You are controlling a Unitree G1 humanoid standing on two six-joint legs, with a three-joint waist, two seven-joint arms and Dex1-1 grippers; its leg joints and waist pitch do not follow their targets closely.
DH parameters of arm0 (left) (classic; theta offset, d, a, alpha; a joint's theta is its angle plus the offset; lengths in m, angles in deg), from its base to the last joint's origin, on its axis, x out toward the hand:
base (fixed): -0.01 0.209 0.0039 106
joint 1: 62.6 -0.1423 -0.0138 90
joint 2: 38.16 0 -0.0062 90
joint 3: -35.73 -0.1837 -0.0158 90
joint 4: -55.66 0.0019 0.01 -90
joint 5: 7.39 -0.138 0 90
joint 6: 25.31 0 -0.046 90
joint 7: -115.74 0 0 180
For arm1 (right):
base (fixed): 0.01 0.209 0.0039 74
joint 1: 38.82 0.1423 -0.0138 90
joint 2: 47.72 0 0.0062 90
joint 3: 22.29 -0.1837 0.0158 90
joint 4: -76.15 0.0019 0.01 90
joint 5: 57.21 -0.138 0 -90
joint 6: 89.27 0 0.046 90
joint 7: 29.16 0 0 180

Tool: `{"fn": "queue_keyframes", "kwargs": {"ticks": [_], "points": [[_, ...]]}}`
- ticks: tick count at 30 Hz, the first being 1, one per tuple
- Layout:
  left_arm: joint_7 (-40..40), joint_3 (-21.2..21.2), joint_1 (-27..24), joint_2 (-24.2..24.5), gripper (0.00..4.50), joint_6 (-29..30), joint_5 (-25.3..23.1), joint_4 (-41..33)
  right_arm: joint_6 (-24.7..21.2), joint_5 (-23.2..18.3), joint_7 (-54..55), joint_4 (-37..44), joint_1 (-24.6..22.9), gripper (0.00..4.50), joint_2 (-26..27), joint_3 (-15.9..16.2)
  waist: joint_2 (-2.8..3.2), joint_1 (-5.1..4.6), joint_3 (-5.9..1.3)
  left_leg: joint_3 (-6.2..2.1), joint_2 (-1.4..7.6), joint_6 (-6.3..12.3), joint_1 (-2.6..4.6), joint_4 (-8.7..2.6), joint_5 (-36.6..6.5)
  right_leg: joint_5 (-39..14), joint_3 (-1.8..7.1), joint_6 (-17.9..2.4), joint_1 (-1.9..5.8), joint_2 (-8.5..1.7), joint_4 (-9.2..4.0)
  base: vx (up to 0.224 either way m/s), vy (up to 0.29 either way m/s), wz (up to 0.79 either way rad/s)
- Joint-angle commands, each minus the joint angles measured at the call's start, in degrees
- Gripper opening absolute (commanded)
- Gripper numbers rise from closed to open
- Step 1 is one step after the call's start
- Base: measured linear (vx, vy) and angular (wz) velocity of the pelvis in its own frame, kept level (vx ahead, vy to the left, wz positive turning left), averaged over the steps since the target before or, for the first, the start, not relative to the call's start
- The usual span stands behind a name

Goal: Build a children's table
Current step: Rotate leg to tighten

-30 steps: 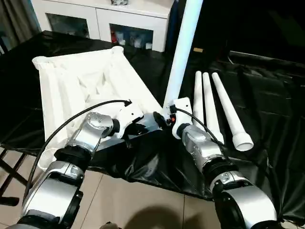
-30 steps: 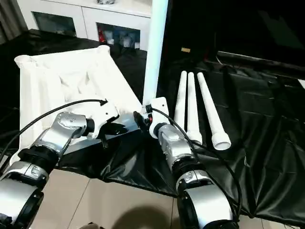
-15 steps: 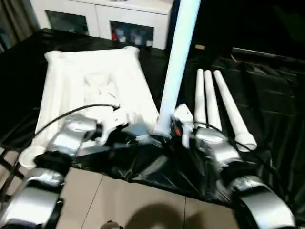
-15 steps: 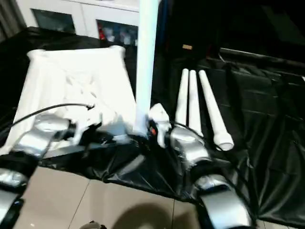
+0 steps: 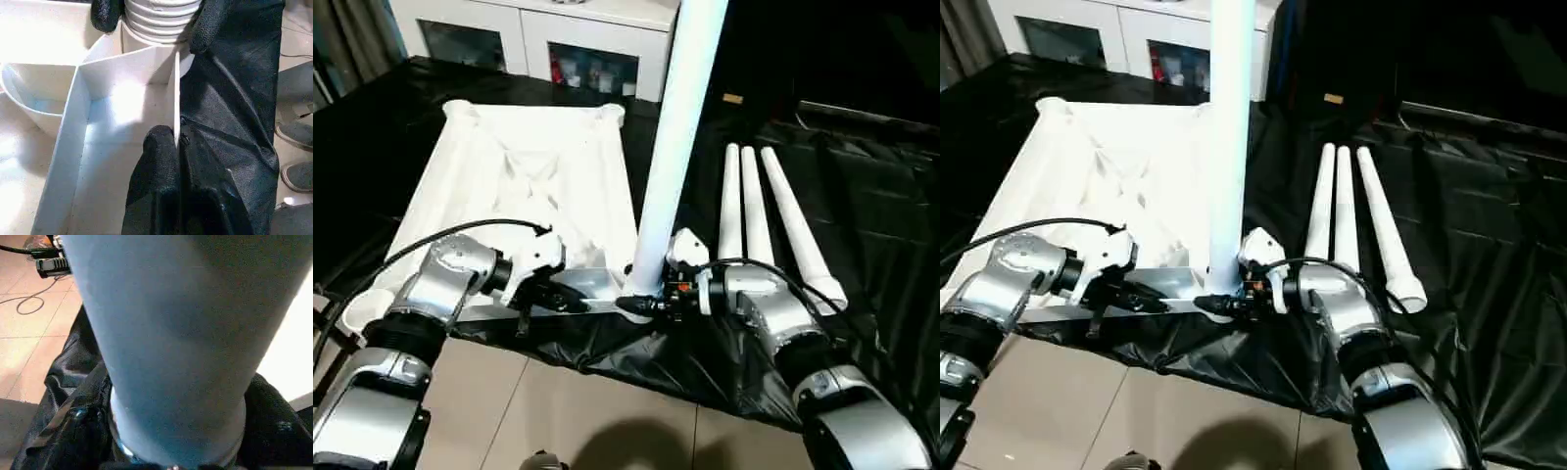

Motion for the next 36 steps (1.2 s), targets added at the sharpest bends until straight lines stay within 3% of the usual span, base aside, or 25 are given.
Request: {"fn": "queue_keyframes", "kwargs": {"ticks": [1, 3, 5, 6, 7, 9, 10, 13, 15, 19, 22, 26, 36], "points": [[-1.18, -1.42, 0.08, -2.33, 0.00, 0.24, -0.04, -0.71, -2.53, -0.69, 1.27, -0.08, -0.78, 2.78, 2.24, 1.17, 0.62, -0.07, -3.66, -0.76, 2.24, 0.92, 0.92, -3.48, -10.91, -6.55, 2.92, -12.62, 2.56, -5.04, -3.40, 0.000, 0.000, 0.00], [-2.13, -1.52, 0.12, -2.56, 0.00, 0.30, -0.45, -0.51, -3.17, -0.67, 3.00, -0.41, -0.80, 2.78, 2.72, 0.76, 0.69, 0.02, -3.53, -0.81, 2.28, 0.53, 0.99, -3.60, -11.69, -8.28, 2.95, -12.25, 2.44, -5.13, -3.62, 0.000, 0.000, 0.00], [-7.05, -1.27, 1.11, -4.60, 0.00, 1.56, -1.41, 0.66, -3.27, 0.88, 13.82, -3.33, 0.01, 2.78, 5.08, -0.93, 0.61, -0.01, -3.24, -0.88, 2.28, -0.36, 1.20, -3.86, -13.64, -12.27, 3.02, -11.41, 2.18, -5.24, -4.08, 0.000, 0.000, 0.00], [-7.88, -1.19, 1.31, -5.01, 0.00, 1.85, -1.53, 0.86, -3.34, 1.10, 15.90, -3.96, 0.24, 2.78, 5.52, -1.31, 0.49, -0.26, -3.03, -0.92, 2.17, -1.21, 1.35, -3.99, -15.25, -16.07, 3.20, -10.51, 1.92, -5.41, -4.49, 0.000, 0.000, 0.00], [-13.57, -0.54, 2.78, -7.99, 0.00, 4.20, -2.09, 2.18, -4.11, 1.54, 28.84, -8.20, 2.08, 2.77, 8.47, -4.25, 0.47, -0.44, -2.88, -1.29, 2.13, -2.29, 1.59, -4.21, -17.20, -21.42, 3.20, -9.37, 1.81, -5.73, -4.99, 0.000, 0.000, 0.00], [-15.92, -0.25, 3.40, -9.32, 0.00, 5.33, -2.25, 2.68, -4.88, 1.08, 33.35, -9.66, 2.88, 2.77, 9.65, -5.68, 0.34, -1.07, -2.88, -1.86, 2.00, -3.70, 1.70, -4.47, -19.02, -27.23, 3.02, -7.49, 1.92, -5.95, -5.52, -0.025, 0.000, -0.04], [-16.34, -0.19, 3.51, -9.55, 0.00, 5.52, -2.28, 2.77, -5.03, 0.96, 34.03, -9.87, 3.00, 2.77, 9.85, -5.92, 0.33, -1.34, -2.96, -1.85, 1.98, -3.62, 1.62, -4.46, -18.90, -27.40, 3.06, -7.24, 1.92, -5.91, -5.58, -0.051, 0.000, -0.07], [-22.96, 1.07, 5.31, -13.89, 0.00, 7.26, -1.84, 4.17, -5.63, -0.24, 45.77, -13.85, 5.66, 2.77, 12.39, -9.10, 0.41, -1.74, -3.09, -1.62, 1.81, -3.16, 1.74, -4.27, -18.08, -23.31, 3.15, -7.81, 1.59, -5.49, -5.57, 0.000, 0.000, 0.00], [-23.02, 1.06, 5.30, -13.89, 0.00, 7.27, -1.85, 4.16, -5.71, -0.19, 45.85, -13.77, 5.64, 2.77, 12.42, -9.13, 0.42, -1.72, -3.08, -1.60, 1.75, -2.59, 1.53, -4.23, -17.88, -22.88, 3.16, -7.82, 1.77, -5.55, -5.58, 0.000, 0.000, 0.00], [-26.94, 0.34, 5.74, -16.61, 0.00, 6.05, -3.39, 4.76, -1.37, 2.02, 50.55, -15.05, 6.62, 2.77, 14.25, -8.23, 0.49, -1.53, -3.35, -1.28, 1.83, -1.76, 1.45, -4.00, -15.66, -17.74, 3.21, -8.48, 1.78, -5.34, -5.16, 0.000, 0.000, 0.00], [-26.99, -0.52, 5.18, -15.82, 0.00, 4.29, -4.90, 4.98, 1.36, 1.02, 47.82, -15.69, 7.35, 3.47, 15.03, -9.63, 0.70, -1.36, -3.56, -1.18, 1.78, -0.93, 1.11, -3.95, -13.74, -13.30, 3.19, -9.21, 2.15, -5.20, -4.64, 0.000, 0.000, 0.00], [-23.68, -1.02, 3.64, -13.30, 0.00, 2.14, -4.43, 3.84, 3.52, 1.39, 43.81, -14.92, 7.30, 3.74, 13.59, -8.49, 0.75, -1.46, -3.46, -1.21, 1.74, -0.45, 0.92, -4.02, -14.40, -13.87, 3.10, -9.29, 2.30, -5.22, -4.73, 0.000, 0.000, 0.00], [-9.87, -0.07, -0.31, -8.05, 0.00, 0.28, 0.07, -0.88, 5.65, 1.11, 19.67, -9.79, 4.47, 3.74, 7.45, -3.94, 0.92, -1.26, -3.54, -0.87, 2.07, 1.25, 0.66, -3.72, -11.94, -8.81, 2.88, -11.45, 2.71, -4.84, -3.88, 0.000, 0.000, 0.00]]}}
